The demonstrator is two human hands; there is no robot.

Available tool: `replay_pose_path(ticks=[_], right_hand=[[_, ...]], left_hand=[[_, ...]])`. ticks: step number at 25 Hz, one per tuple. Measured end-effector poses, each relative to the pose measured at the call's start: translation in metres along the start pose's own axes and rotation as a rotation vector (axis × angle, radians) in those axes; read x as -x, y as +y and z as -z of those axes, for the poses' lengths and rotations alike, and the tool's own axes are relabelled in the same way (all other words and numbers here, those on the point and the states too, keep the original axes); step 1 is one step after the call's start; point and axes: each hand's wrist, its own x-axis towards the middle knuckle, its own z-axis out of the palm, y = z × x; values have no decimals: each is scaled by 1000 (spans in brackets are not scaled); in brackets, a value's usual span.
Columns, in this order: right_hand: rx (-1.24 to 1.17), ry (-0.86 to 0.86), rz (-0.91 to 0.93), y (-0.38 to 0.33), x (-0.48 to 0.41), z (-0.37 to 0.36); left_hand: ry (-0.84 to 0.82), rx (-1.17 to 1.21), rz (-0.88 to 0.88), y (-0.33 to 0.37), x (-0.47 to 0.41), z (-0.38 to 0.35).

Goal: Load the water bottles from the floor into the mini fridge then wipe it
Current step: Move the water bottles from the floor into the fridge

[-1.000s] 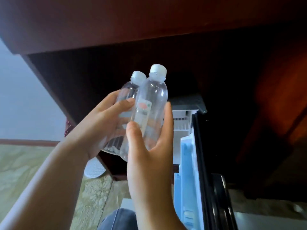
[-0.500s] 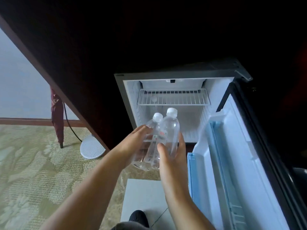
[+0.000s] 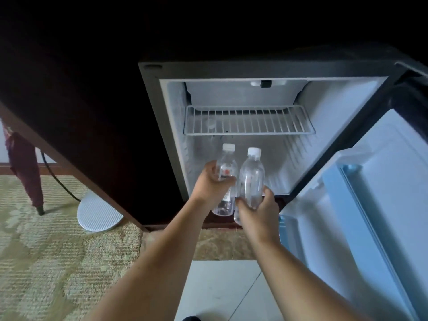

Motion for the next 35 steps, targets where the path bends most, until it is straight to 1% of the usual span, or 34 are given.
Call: replay_pose_path(ticks=[3, 7, 9, 13, 18, 21, 23, 25, 28, 31, 35], right_hand=[[59, 25, 59, -17, -34, -5], [113, 36, 82, -13, -83, -9], [141, 8, 98, -11, -101, -12], [175, -17, 109, -13, -129, -23], [158, -11, 62, -1, -153, -35], [134, -8, 37, 6, -164, -37], [142, -10, 47, 8, -170, -41], [134, -15, 59, 7, -175, -46], [98, -17, 68, 7, -187, -54], [61, -31, 86, 7, -200, -66], [73, -85, 88, 3, -214, -79]], left_hand=[[41, -11, -57, -3, -33, -14], [111, 6, -112, -9, -75, -31], [128, 27, -103, -14, -92, -38], [161, 72, -9, -24, -110, -45], [173, 59, -37, -34, -121, -55], [175, -13, 14, -41, -124, -61], [157, -73, 101, -50, -125, -64], [123, -38, 199, -54, -124, -66], [89, 38, 283, -53, -127, -66], [70, 84, 317, -48, -134, -63], [18, 131, 311, -49, -144, -58]])
